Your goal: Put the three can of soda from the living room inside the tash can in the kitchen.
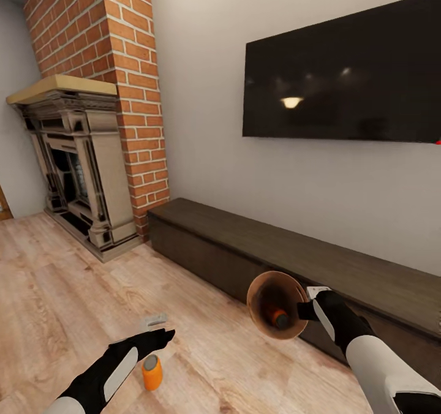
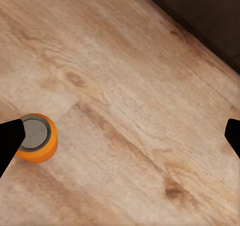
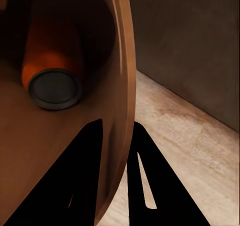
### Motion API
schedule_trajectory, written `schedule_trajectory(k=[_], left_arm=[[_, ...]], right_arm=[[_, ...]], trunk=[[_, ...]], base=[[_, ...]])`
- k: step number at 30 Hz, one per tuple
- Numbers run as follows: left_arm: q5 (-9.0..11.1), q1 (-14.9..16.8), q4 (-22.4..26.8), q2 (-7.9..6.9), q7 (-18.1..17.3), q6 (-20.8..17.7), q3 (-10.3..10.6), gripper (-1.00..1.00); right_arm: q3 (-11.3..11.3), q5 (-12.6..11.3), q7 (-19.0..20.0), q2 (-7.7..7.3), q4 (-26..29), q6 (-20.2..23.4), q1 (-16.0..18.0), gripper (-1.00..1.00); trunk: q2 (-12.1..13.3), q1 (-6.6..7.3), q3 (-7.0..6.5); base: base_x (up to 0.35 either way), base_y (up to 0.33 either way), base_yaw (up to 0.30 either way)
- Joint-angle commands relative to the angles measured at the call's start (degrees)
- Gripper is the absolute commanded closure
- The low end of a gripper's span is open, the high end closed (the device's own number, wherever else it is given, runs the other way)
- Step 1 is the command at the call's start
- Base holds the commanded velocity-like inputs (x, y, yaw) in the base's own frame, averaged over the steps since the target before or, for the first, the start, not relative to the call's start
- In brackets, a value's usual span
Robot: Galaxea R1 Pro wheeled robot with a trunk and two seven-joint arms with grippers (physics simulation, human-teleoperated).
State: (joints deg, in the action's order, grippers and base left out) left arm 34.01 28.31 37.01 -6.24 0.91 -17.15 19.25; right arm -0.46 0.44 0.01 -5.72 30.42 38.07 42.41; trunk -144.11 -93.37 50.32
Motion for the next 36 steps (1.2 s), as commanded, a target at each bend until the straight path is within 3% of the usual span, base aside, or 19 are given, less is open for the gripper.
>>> schedule_trajectory(k=[1,17,19,20,21,36], left_arm=[[0.0,0.0,0.0,0.0,0.0,0.0,0.0,-1.0],[0.1,0.0,0.1,0.0,0.2,0.0,-0.1,-1.0],[0.2,0.0,0.1,0.0,0.3,0.0,-0.1,-1.0],[-0.1,-0.3,-0.2,-0.33,0.0,0.3,-0.1,-1.0],[-0.1,-0.7,-0.4,-0.61,0.0,0.6,-0.1,-1.0],[-0.1,-1.5,-0.4,-0.61,0.0,0.6,0.0,-1.0]], right_arm=[[-0.1,-0.5,0.3,0.01,0.1,0.0,0.0,1.0],[-0.1,-0.6,0.3,0.01,0.0,-1.9,-0.5,1.0],[-0.1,-0.6,0.3,0.06,0.0,-2.3,-0.6,1.0],[0.5,-1.6,0.4,0.4,-2.9,-2.2,-0.3,1.0],[0.8,-0.8,0.5,0.45,-2.9,-2.3,0.0,1.0],[0.8,-1.6,1.1,0.43,-3.7,-2.3,1.0,1.0]], trunk=[[0.0,0.01,-0.01],[0.0,0.01,-0.02],[0.0,0.01,-0.02],[0.0,0.0,-0.01],[0.0,0.0,-0.01],[0.0,0.0,-0.01]], base=[[0.015,-0.008,-0.006],[0.199,0.094,-0.001],[0.076,0.037,0.0],[0.0,0.0,0.0],[0.0,0.0,0.0],[0.0,0.0,0.0]])
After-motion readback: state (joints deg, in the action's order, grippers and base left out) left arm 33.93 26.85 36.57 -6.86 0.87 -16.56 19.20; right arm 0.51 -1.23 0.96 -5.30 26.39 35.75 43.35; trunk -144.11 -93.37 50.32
